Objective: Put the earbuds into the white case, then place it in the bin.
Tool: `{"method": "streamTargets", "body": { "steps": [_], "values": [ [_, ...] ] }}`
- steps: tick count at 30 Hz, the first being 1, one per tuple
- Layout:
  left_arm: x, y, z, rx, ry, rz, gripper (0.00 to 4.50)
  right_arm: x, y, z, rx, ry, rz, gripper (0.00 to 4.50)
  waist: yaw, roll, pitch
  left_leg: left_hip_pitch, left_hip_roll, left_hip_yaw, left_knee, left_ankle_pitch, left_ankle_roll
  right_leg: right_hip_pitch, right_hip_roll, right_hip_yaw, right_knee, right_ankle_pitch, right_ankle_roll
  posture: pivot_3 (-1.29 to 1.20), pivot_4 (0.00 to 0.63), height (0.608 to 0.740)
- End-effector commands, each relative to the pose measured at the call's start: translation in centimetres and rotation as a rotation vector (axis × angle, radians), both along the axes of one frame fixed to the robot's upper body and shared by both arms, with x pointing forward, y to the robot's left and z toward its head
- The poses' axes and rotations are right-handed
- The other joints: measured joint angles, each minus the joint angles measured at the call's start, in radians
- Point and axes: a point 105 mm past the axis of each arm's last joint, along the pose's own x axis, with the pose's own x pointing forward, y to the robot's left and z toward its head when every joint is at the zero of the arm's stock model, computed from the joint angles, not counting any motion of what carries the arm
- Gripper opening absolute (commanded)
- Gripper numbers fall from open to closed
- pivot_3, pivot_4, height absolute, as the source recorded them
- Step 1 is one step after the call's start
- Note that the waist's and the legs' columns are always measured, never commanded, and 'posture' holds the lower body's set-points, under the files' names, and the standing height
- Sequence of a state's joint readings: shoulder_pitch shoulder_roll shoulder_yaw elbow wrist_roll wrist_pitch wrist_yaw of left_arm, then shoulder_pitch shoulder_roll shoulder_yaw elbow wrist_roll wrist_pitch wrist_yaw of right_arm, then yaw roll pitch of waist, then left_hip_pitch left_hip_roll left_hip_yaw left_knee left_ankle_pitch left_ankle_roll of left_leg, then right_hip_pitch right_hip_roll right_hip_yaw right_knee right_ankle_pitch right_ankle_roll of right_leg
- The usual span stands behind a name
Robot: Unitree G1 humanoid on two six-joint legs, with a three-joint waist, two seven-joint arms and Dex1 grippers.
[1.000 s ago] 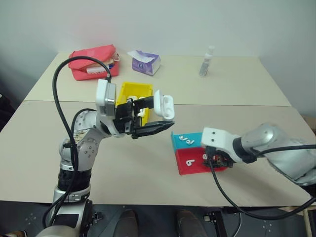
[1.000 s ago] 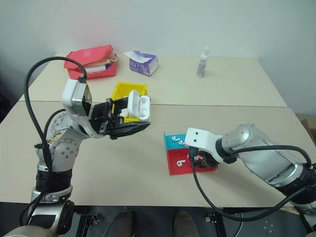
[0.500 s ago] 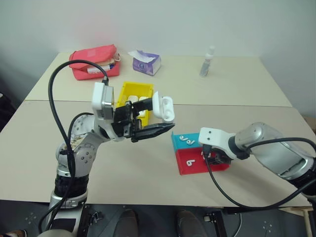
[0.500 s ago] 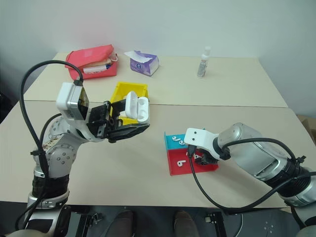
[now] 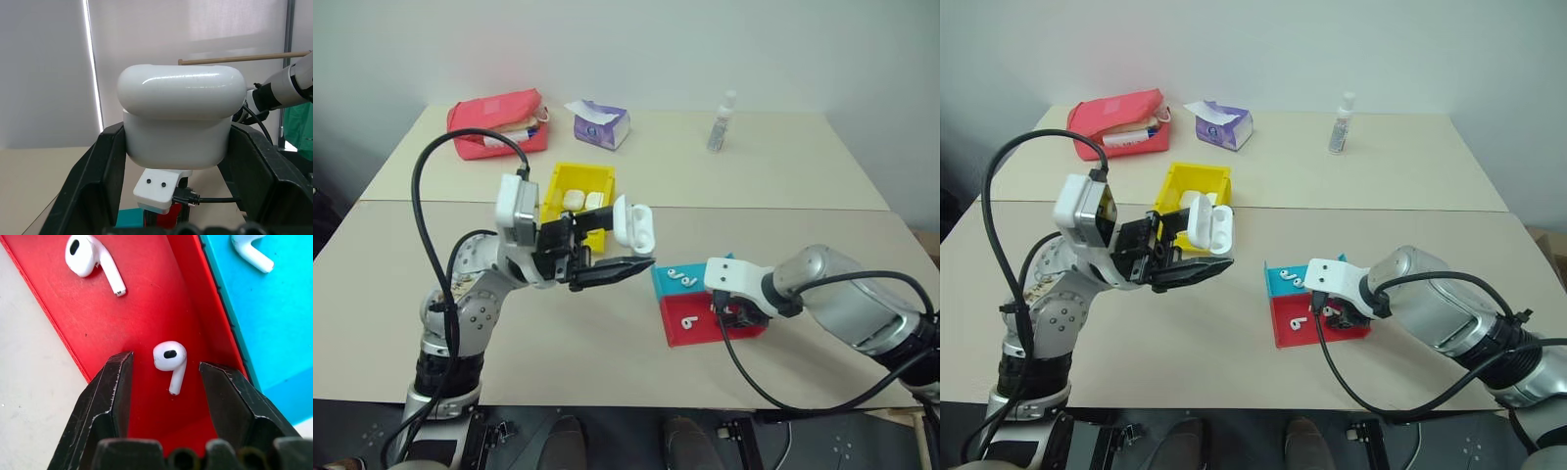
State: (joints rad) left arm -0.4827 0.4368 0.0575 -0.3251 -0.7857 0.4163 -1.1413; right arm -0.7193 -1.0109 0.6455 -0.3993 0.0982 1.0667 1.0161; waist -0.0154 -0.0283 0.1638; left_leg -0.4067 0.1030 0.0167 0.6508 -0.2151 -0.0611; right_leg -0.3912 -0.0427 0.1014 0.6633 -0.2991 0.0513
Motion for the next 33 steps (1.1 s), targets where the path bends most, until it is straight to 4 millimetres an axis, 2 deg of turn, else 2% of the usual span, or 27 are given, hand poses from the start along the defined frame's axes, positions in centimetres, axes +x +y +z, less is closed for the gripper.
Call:
{"method": "streamTargets", "body": {
  "steps": [1, 5, 8, 12, 13, 20, 24, 30, 33],
  "values": [
    [-0.4, 0.1, 0.4, -0.022, -0.026, -0.002, 2.78, -0.1, 0.1, 0.1, 0.009, -0.011, 0.020, 2.62, 0.000, 0.000, 0.000, 0.000, 0.000, 0.000, 0.000, 0.000, 0.000, 0.000, 0.000, 0.000, 0.000, 0.000, 0.000, 0.00, 0.150, 0.740],
    [-0.4, 0.3, 0.2, -0.021, -0.022, 0.003, 2.78, -0.2, 0.1, 0.0, 0.008, -0.003, 0.030, 2.62, 0.000, 0.000, 0.000, 0.000, 0.000, 0.000, 0.000, 0.000, 0.000, 0.000, 0.000, 0.000, 0.000, 0.000, 0.000, 0.00, 0.150, 0.740],
    [-0.5, 0.3, 0.2, -0.019, -0.022, 0.005, 2.78, -0.2, 0.2, -0.1, 0.006, 0.001, 0.034, 2.06, 0.000, 0.000, 0.000, 0.000, 0.000, -0.001, 0.000, 0.000, 0.000, 0.000, 0.000, -0.001, 0.000, 0.000, 0.000, 0.00, 0.150, 0.740],
    [-0.6, 0.2, 0.2, -0.015, -0.016, 0.011, 2.78, -0.1, 0.1, -0.3, 0.011, 0.009, 0.026, 0.74, 0.001, 0.000, 0.000, 0.000, 0.000, -0.001, 0.000, 0.000, 0.000, 0.001, 0.000, -0.001, 0.000, 0.000, 0.000, 0.00, 0.150, 0.740],
    [-0.7, 0.2, 0.2, -0.013, -0.016, 0.012, 2.78, -0.1, 0.0, -0.3, 0.013, 0.011, 0.013, 0.62, 0.001, 0.000, 0.000, 0.000, 0.000, -0.001, 0.000, 0.000, 0.000, 0.001, 0.000, -0.001, 0.000, 0.000, 0.000, 0.00, 0.150, 0.740],
    [-1.0, 0.1, 0.7, 0.006, -0.019, 0.004, 2.78, -0.4, -0.4, 0.5, 0.057, 0.006, -0.033, 0.62, 0.001, 0.000, 0.000, 0.000, 0.000, -0.001, 0.000, 0.000, 0.000, 0.001, 0.000, -0.001, -0.001, 0.000, 0.000, 0.00, 0.150, 0.740],
    [-0.8, 0.0, 1.0, 0.006, -0.012, -0.005, 2.78, -0.5, 0.2, 3.4, 0.248, -0.050, -0.078, 0.62, 0.005, 0.000, 0.000, -0.001, 0.000, -0.002, 0.000, 0.000, 0.000, 0.001, 0.000, -0.002, -0.002, 0.000, 0.000, 0.00, 0.150, 0.740],
    [-0.4, -0.3, 1.8, -0.020, -0.001, -0.009, 2.78, -0.7, 0.6, 10.9, 0.753, -0.384, -0.070, 0.62, 0.004, 0.000, 0.000, -0.002, 0.000, -0.004, -0.002, 0.000, 0.000, 0.002, 0.000, -0.004, -0.003, 0.000, 0.000, 0.00, 0.150, 0.740],
    [-0.1, -0.5, 2.2, -0.033, 0.001, -0.011, 2.78, -1.6, 0.7, 15.3, 1.122, -0.556, -0.075, 0.62, 0.002, 0.000, 0.000, -0.002, 0.000, -0.004, -0.003, 0.000, 0.000, 0.002, 0.000, -0.004, -0.004, 0.000, 0.000, 0.00, 0.150, 0.740]
  ]
}}
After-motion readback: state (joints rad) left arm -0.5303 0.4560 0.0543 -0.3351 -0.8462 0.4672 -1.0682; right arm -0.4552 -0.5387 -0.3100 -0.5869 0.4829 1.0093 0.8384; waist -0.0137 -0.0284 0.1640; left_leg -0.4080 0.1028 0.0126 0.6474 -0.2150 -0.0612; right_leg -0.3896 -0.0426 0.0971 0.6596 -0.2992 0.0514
